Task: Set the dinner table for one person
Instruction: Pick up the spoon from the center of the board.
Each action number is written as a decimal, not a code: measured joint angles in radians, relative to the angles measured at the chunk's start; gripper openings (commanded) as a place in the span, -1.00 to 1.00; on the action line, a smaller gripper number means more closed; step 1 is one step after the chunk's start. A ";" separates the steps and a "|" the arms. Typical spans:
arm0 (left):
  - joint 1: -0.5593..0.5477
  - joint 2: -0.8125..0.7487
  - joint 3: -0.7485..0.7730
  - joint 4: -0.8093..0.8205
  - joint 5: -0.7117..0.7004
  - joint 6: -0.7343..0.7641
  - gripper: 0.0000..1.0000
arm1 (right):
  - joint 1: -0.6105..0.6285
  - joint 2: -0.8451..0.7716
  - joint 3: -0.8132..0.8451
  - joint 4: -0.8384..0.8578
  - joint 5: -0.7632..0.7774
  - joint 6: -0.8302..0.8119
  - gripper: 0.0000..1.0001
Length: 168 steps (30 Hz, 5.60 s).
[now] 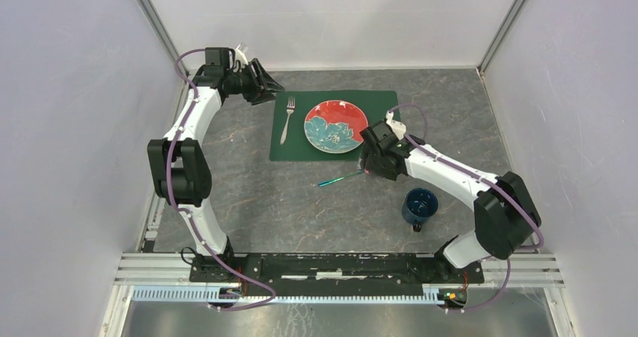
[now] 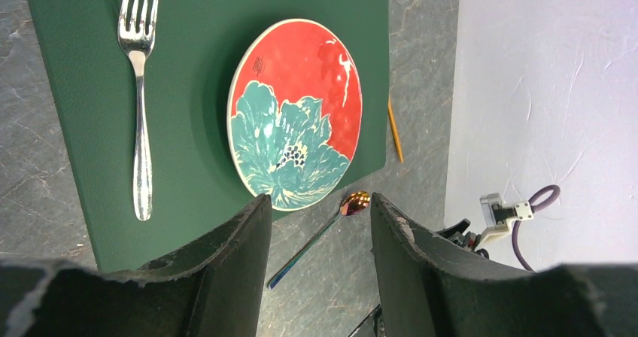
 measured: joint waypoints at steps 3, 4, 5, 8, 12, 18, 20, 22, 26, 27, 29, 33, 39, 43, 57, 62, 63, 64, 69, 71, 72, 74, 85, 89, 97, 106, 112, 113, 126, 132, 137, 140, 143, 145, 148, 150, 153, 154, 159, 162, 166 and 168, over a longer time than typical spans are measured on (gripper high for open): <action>0.000 0.000 0.000 0.000 0.000 0.000 0.15 | 0.018 0.015 0.014 -0.006 0.029 0.023 0.44; 0.000 -0.001 0.000 0.000 0.000 0.000 0.15 | 0.023 0.026 0.025 -0.016 0.044 0.034 0.44; 0.000 -0.001 0.000 0.000 0.000 0.000 0.15 | 0.024 0.033 0.032 -0.020 0.051 0.039 0.44; 0.002 -0.002 0.000 0.000 0.000 0.000 0.15 | 0.034 0.064 0.067 -0.045 0.087 0.062 0.43; 0.006 -0.003 0.000 -0.001 0.000 0.000 0.15 | 0.050 0.100 0.114 -0.065 0.135 0.090 0.41; 0.018 -0.003 -0.001 -0.005 0.002 0.000 0.15 | 0.082 0.142 0.153 -0.120 0.200 0.161 0.40; 0.021 -0.003 -0.001 -0.007 0.005 0.000 0.15 | 0.089 0.162 0.168 -0.141 0.216 0.190 0.41; 0.023 -0.003 -0.001 -0.008 0.005 0.000 0.15 | 0.094 0.181 0.182 -0.159 0.233 0.217 0.41; 0.023 -0.003 -0.002 -0.007 0.007 0.000 0.15 | 0.095 0.219 0.212 -0.187 0.256 0.252 0.41; 0.023 -0.003 -0.004 -0.008 0.008 0.000 0.15 | 0.095 0.230 0.223 -0.194 0.259 0.256 0.41; 0.023 -0.003 -0.011 -0.008 0.014 0.000 0.15 | 0.095 0.250 0.246 -0.206 0.267 0.264 0.41; 0.023 -0.003 -0.017 -0.008 0.023 0.000 0.15 | 0.095 0.265 0.264 -0.217 0.289 0.278 0.41; 0.039 -0.003 -0.019 -0.008 0.030 0.000 0.15 | 0.095 0.265 0.264 -0.239 0.325 0.302 0.41; 0.056 -0.003 -0.024 -0.008 0.030 0.001 0.15 | 0.095 0.265 0.264 -0.257 0.341 0.317 0.41; 0.068 -0.010 -0.034 -0.008 0.034 0.001 0.15 | 0.087 0.266 0.210 -0.256 0.343 0.352 0.41; 0.069 -0.011 -0.035 -0.008 0.047 0.001 0.15 | 0.083 0.268 0.209 -0.252 0.344 0.353 0.41; 0.069 -0.011 -0.037 -0.008 0.049 0.001 0.15 | 0.081 0.271 0.209 -0.250 0.344 0.353 0.41; 0.070 -0.011 -0.038 -0.008 0.049 0.001 0.15 | 0.080 0.274 0.209 -0.248 0.344 0.353 0.41; 0.074 -0.011 -0.046 -0.008 0.050 0.001 0.15 | 0.074 0.299 0.208 -0.243 0.343 0.351 0.39; 0.076 -0.011 -0.046 -0.008 0.049 0.001 0.15 | 0.071 0.307 0.206 -0.235 0.342 0.351 0.39; 0.077 -0.011 -0.047 -0.008 0.049 0.001 0.15 | 0.069 0.309 0.204 -0.231 0.342 0.351 0.39; 0.079 -0.011 -0.047 -0.008 0.049 0.001 0.15 | 0.066 0.314 0.200 -0.222 0.342 0.350 0.39; 0.080 -0.011 -0.047 -0.008 0.050 0.001 0.14 | 0.057 0.356 0.192 -0.150 0.331 0.314 0.36; 0.082 -0.011 -0.047 -0.008 0.049 0.001 0.14 | 0.053 0.369 0.192 -0.127 0.325 0.298 0.34; 0.089 -0.011 -0.047 -0.008 0.049 0.001 0.14 | 0.049 0.370 0.192 -0.104 0.315 0.284 0.26; 0.094 -0.011 -0.050 -0.008 0.050 0.001 0.14 | 0.046 0.370 0.179 -0.092 0.315 0.274 0.15; 0.101 -0.011 -0.055 -0.008 0.049 0.001 0.14 | 0.040 0.370 0.174 -0.082 0.316 0.274 0.12; 0.102 -0.011 -0.057 -0.008 0.050 0.001 0.14 | 0.038 0.370 0.173 -0.080 0.316 0.274 0.12; 0.103 -0.011 -0.066 -0.008 0.050 0.001 0.14 | -0.023 0.348 0.134 -0.059 0.336 0.277 0.09; 0.106 -0.011 -0.066 -0.008 0.050 0.001 0.13 | -0.050 0.343 0.127 -0.061 0.344 0.275 -0.02; 0.107 -0.011 -0.066 -0.008 0.050 0.001 0.13 | -0.068 0.343 0.127 -0.063 0.347 0.269 -0.23; 0.108 -0.011 -0.066 -0.008 0.050 0.001 0.13 | -0.076 0.343 0.127 -0.062 0.353 0.264 -0.40; 0.108 -0.011 -0.066 -0.008 0.050 0.001 0.13 | -0.083 0.343 0.135 -0.061 0.359 0.246 -0.48; 0.108 -0.011 -0.066 -0.008 0.049 0.001 0.13 | -0.087 0.343 0.139 -0.064 0.358 0.237 -0.48; 0.108 -0.011 -0.066 -0.008 0.049 0.001 0.13 | -0.090 0.343 0.139 -0.063 0.358 0.229 -0.49; 0.108 -0.011 -0.066 -0.008 0.049 0.001 0.13 | -0.091 0.343 0.139 -0.060 0.358 0.219 -0.49; 0.108 -0.011 -0.066 -0.008 0.050 0.001 0.12 | -0.097 0.343 0.139 -0.056 0.357 0.206 -0.49; 0.108 -0.011 -0.066 -0.008 0.050 0.001 0.12 | -0.100 0.343 0.139 -0.056 0.356 0.202 -0.49; 0.108 -0.011 -0.066 -0.008 0.050 0.001 0.12 | -0.113 0.348 0.153 -0.060 0.348 0.179 -0.53; 0.108 -0.011 -0.066 -0.008 0.049 0.001 0.12 | -0.117 0.352 0.164 -0.067 0.342 0.163 -0.57; 0.108 -0.011 -0.066 -0.008 0.049 0.001 0.12 | -0.121 0.365 0.186 -0.077 0.339 0.127 -0.61; 0.108 -0.011 -0.066 -0.008 0.049 0.001 0.12 | -0.123 0.372 0.197 -0.080 0.333 0.093 -0.64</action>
